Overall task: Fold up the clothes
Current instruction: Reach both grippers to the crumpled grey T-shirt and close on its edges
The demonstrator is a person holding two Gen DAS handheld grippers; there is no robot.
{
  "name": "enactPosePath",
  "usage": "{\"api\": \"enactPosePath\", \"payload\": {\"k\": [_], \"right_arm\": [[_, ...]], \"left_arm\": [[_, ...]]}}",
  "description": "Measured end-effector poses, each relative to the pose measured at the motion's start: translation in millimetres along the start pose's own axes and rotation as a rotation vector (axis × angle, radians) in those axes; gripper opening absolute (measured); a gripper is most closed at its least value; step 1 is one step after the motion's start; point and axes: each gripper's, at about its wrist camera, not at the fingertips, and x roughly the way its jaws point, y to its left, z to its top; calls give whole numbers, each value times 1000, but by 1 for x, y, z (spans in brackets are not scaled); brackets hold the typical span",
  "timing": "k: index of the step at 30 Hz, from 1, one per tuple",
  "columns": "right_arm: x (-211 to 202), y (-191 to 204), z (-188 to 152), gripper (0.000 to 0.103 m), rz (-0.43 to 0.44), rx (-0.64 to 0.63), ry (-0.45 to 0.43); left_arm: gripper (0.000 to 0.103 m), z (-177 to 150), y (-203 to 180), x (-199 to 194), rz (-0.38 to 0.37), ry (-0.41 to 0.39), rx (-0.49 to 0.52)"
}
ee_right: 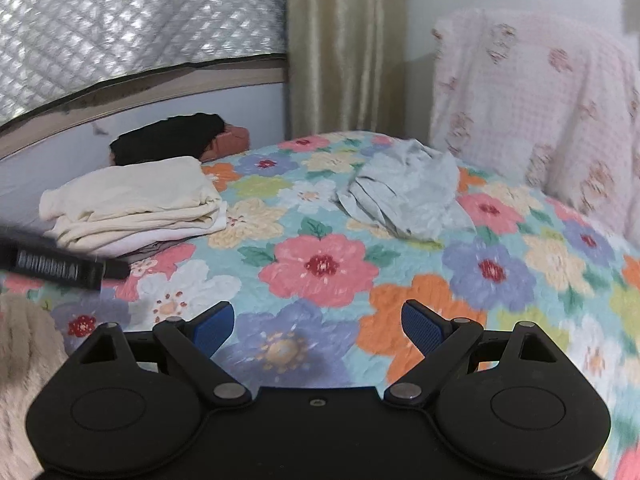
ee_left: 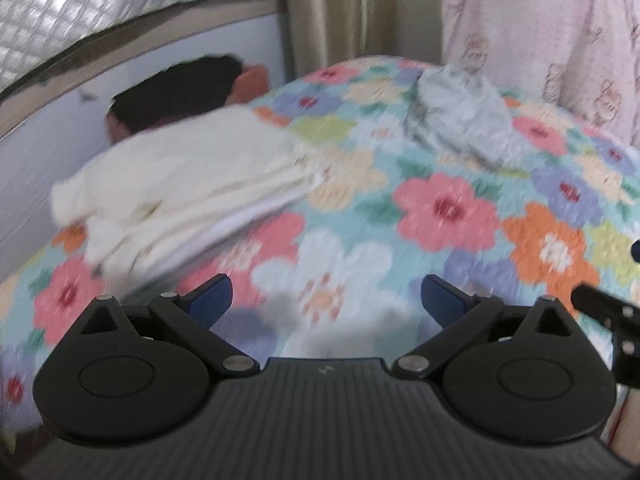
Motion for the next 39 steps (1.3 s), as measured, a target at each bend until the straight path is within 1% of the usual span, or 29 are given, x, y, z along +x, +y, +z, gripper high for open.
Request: {"api": "enactPosePath", "payload": {"k": [3,5,6,7,9,11,14,18,20,22,23,25,26,27,28,29,30,31,33,34,35,36,39], "right_arm": [[20,-29,5,93,-30,41,36],[40,-54,7,93,-9,128,79],[52,-68,9,93,6,188,102],[62,-79,11,93,22,243,116],[87,-99,16,94,43,334,129],[115,-115,22,93,53,405,131],[156,-131,34,93,55,426,123],[213,-157,54,93,30,455,106],[241,-170,64,93,2,464,102],[269,-182,70,93,-27,483,117],[283,-190,71,93,-37,502,123],[303,-199,69,83,-13,543,118],[313,-202,67,76,5,547,116],[318,-202,67,64,15,535,109],[323,-200,68,54,31,504,98],[327,-198,68,29,53,488,93],[331,-197,66,15,95,499,106],[332,-195,65,15,98,502,104],[330,-189,64,14,84,486,87],[325,-186,63,13,73,471,75],[319,-183,63,12,67,468,68],[313,-183,63,11,62,470,51],[280,-178,63,11,85,445,8]], "left_arm": [[100,26,-9,19,-57,-46,6],[100,43,-18,35,-90,-71,20],[99,52,-28,48,-100,-70,41],[95,59,-37,61,-122,-69,60],[93,72,-54,89,-167,-56,81],[83,85,-69,124,-203,-25,81],[82,106,-88,179,-248,10,57],[82,135,-105,248,-271,15,17],[82,146,-110,278,-293,30,-12],[82,156,-116,309,-300,58,-27],[82,160,-120,323,-288,63,-28],[82,166,-128,347,-247,59,-25],[82,168,-132,358,-221,48,-22],[80,170,-135,368,-206,42,-21],[73,172,-136,378,-215,47,-27],[65,173,-137,388,-255,66,-52],[62,172,-137,397,-287,91,-81],[55,171,-136,404,-314,118,-110],[44,169,-139,405,-339,126,-102],[26,168,-140,403,-354,127,-92],[17,168,-139,398,-379,129,-94],[15,167,-137,391,-400,121,-100],[13,164,-139,357,-399,83,-50]]}}
